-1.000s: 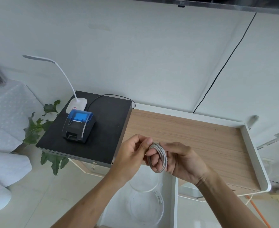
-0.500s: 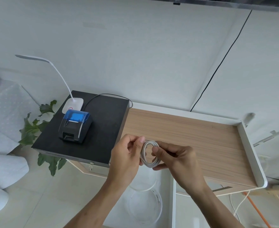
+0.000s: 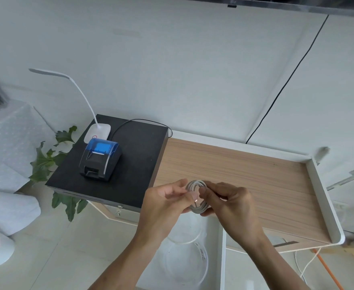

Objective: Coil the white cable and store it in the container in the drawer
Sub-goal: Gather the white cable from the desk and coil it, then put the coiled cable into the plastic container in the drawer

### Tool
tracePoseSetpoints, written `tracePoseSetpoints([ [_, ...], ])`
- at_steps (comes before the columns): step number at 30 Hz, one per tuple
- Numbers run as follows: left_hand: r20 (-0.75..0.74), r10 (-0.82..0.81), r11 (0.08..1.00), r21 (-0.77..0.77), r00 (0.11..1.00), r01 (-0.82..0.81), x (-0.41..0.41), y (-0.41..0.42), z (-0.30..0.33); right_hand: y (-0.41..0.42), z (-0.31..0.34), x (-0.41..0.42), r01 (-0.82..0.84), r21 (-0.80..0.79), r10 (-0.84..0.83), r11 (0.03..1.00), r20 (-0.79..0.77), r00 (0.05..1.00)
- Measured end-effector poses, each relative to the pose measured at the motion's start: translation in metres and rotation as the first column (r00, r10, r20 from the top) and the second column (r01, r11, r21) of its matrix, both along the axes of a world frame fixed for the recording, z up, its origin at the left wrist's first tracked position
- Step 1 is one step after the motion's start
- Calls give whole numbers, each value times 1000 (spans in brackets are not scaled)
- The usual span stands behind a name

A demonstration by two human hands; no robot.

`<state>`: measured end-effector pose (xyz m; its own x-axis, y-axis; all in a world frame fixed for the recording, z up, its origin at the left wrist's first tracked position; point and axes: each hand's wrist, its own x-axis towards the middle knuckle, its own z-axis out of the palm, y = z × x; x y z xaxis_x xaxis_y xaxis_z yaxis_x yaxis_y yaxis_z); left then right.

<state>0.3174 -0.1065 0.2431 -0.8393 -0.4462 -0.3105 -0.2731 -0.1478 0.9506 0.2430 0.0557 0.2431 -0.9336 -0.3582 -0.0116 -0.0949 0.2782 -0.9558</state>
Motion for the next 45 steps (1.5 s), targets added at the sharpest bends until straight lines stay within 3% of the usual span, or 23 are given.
tracePoseSetpoints([
  [4,60,-16,992,-121,998,23,-6,-5,0,0,7,-1,-115,-33,117,993,42,992],
  [6,56,-44,995,-88,997,49,-7,-11,0,-1,8,-1,-152,-30,153,988,49,987],
  [8,63,-106,994,-35,992,108,-7,-18,2,-3,8,0,-182,-41,185,982,75,980],
  [15,201,-293,922,-198,935,332,-3,-41,-5,-15,1,14,-200,-83,212,976,174,962],
  [21,186,-493,868,43,850,494,15,-62,-18,-17,-4,41,-172,-129,201,977,257,945],
  [24,65,-601,771,309,797,557,26,-73,-32,-13,-4,57,-144,-216,211,966,332,919],
  [29,-130,-611,564,620,781,545,42,-62,-51,-5,-5,78,-106,-288,211,952,364,907],
  [33,-393,-502,200,814,771,545,59,-42,-62,13,-3,87,-81,-335,217,939,394,893],
  [35,-490,-409,121,808,770,577,63,-29,-68,23,-2,92,-85,-371,245,925,410,878],
  [37,-480,-369,138,818,796,558,69,-15,-73,35,-1,96,-98,-356,244,929,393,886],
  [39,-349,-365,217,870,863,443,76,0,-72,48,0,99,-100,-299,207,949,350,914],
  [40,-253,-340,345,862,906,370,80,6,-70,55,-1,100,-90,-267,179,959,333,926],
  [42,-88,-305,674,684,948,280,86,18,-63,71,-9,102,-65,-188,122,980,308,944],
  [43,-28,-290,805,533,957,260,88,26,-59,78,-16,104,-63,-136,101,989,295,950],
  [45,67,-217,966,156,974,205,94,44,-58,88,-35,112,-59,-33,66,998,276,959],
])
